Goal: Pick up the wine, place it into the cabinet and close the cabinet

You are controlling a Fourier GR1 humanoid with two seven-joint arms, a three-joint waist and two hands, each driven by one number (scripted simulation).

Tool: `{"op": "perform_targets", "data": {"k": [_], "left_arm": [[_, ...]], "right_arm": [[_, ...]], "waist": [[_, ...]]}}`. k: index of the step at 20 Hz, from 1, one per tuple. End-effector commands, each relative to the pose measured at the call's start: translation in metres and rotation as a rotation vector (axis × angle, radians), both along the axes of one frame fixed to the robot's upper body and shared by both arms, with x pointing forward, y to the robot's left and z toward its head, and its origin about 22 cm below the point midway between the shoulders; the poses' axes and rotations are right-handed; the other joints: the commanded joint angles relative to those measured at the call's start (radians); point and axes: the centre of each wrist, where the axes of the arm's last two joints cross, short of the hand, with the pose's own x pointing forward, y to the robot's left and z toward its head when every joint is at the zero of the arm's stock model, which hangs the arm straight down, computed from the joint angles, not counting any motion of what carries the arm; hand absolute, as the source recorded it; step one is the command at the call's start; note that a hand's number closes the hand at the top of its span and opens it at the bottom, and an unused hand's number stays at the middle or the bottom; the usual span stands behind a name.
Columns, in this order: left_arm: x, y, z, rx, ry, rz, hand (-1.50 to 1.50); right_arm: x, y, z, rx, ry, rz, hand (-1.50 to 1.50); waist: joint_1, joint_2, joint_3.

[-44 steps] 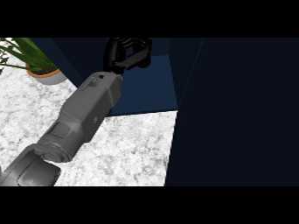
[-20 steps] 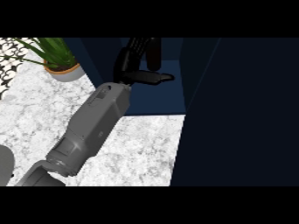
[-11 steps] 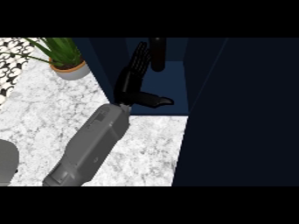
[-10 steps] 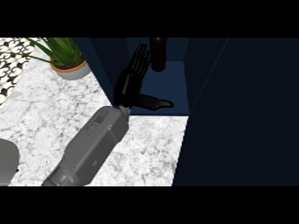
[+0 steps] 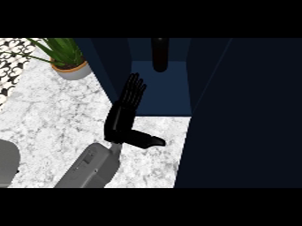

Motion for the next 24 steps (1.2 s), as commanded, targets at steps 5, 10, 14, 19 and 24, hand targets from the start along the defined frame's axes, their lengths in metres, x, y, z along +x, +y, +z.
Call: {"op": "perform_targets", "data": {"k": [5, 10, 14, 19, 24], "left_arm": [[-0.061, 0.044, -0.003, -0.057, -0.001, 0.008, -1.5], [-0.061, 0.069, -0.005, -0.061, -0.004, 0.047, -1.5], [-0.069, 0.087, 0.005, -0.057, -0.042, 0.076, -1.5], [-0.078, 0.124, 0.005, -0.017, -0.061, 0.112, -1.5], [-0.079, 0.164, 0.009, -0.002, -0.085, 0.152, -1.5]], "right_arm": [[-0.024, -0.002, 0.043, 0.037, -0.01, 0.057, -1.5], [-0.028, -0.003, 0.045, 0.01, -0.007, 0.2, -1.5], [-0.029, 0.0, 0.043, 0.019, 0.044, 0.269, -1.5], [-0.034, 0.006, 0.043, -0.051, 0.071, 0.512, 1.5], [-0.034, 0.009, 0.04, -0.054, 0.088, 0.574, 1.5]], "waist": [[-0.002, 0.007, -0.001], [-0.019, 0.008, 0.0], [-0.017, 0.007, 0.0], [-0.006, 0.005, -0.001], [-0.008, 0.012, -0.002]]}}
